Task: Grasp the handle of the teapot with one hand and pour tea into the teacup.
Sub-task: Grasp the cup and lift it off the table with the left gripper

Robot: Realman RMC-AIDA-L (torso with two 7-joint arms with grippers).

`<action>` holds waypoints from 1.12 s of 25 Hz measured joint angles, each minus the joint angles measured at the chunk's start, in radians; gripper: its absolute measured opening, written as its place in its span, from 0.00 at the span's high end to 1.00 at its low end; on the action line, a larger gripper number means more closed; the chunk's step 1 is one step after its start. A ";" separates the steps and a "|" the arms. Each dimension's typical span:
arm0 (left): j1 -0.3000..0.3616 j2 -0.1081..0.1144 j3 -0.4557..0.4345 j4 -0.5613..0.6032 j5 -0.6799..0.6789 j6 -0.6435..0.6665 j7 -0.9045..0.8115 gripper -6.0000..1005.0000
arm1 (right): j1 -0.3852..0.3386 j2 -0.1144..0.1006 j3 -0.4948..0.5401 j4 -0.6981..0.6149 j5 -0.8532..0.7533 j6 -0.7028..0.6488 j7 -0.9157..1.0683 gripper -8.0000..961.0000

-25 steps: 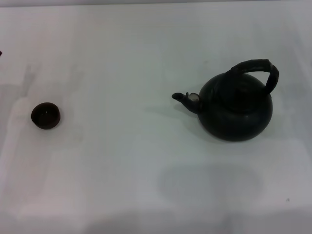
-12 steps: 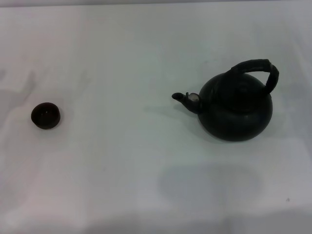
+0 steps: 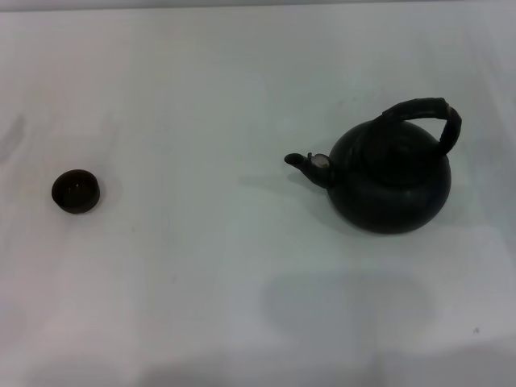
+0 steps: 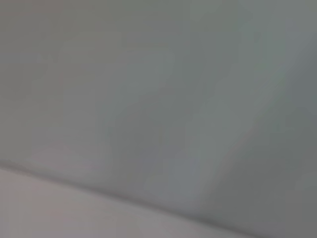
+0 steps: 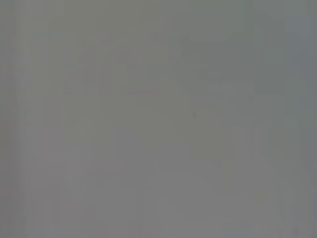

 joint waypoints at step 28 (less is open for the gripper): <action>-0.167 -0.009 0.415 0.341 0.728 -0.226 -0.614 0.12 | -0.011 0.001 0.000 0.012 0.001 -0.009 0.000 0.11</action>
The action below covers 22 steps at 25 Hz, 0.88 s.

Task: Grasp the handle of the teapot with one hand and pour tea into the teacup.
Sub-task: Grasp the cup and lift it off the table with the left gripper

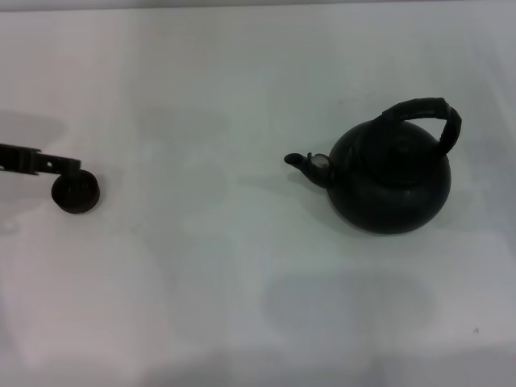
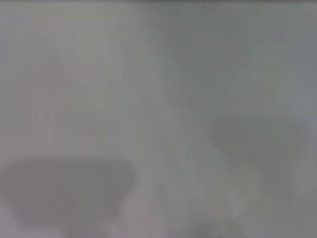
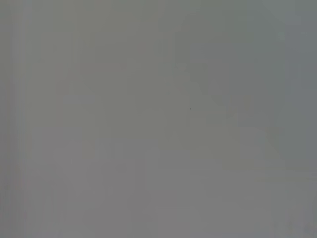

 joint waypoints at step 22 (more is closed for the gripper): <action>-0.058 0.003 0.050 -0.139 0.018 -0.003 -0.019 0.12 | 0.002 0.000 -0.001 -0.002 0.002 0.000 0.000 0.11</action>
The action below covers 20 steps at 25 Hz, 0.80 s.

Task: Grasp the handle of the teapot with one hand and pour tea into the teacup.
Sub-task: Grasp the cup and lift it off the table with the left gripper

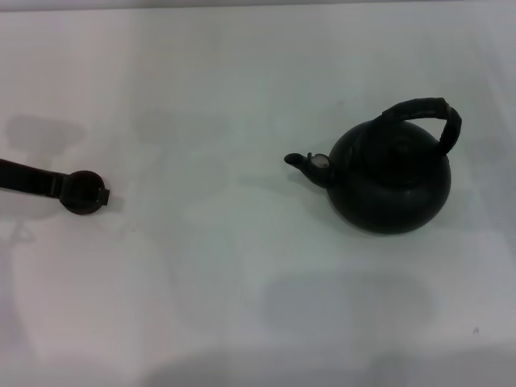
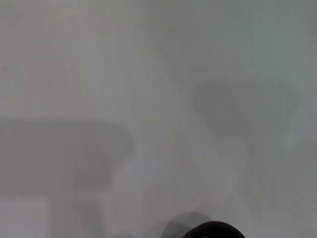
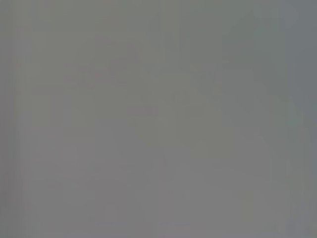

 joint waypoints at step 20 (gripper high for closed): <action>-0.060 0.003 0.001 -0.090 0.047 0.045 0.009 0.12 | 0.004 0.000 0.000 -0.001 -0.006 -0.002 0.000 0.11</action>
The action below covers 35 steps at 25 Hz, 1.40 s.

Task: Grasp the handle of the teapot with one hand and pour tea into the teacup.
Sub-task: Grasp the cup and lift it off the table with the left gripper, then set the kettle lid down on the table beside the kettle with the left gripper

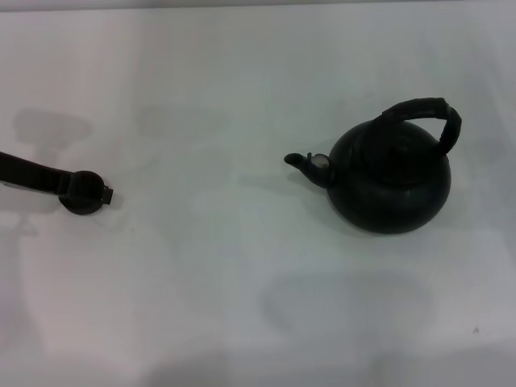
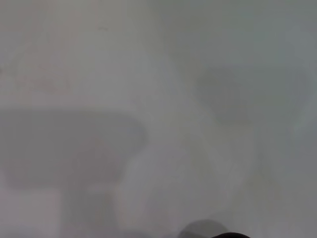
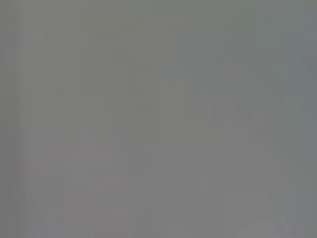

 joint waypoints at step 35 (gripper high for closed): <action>-0.352 -0.006 0.175 -0.179 -0.058 0.030 -0.009 0.29 | 0.005 0.001 0.000 -0.008 -0.002 -0.007 0.003 0.11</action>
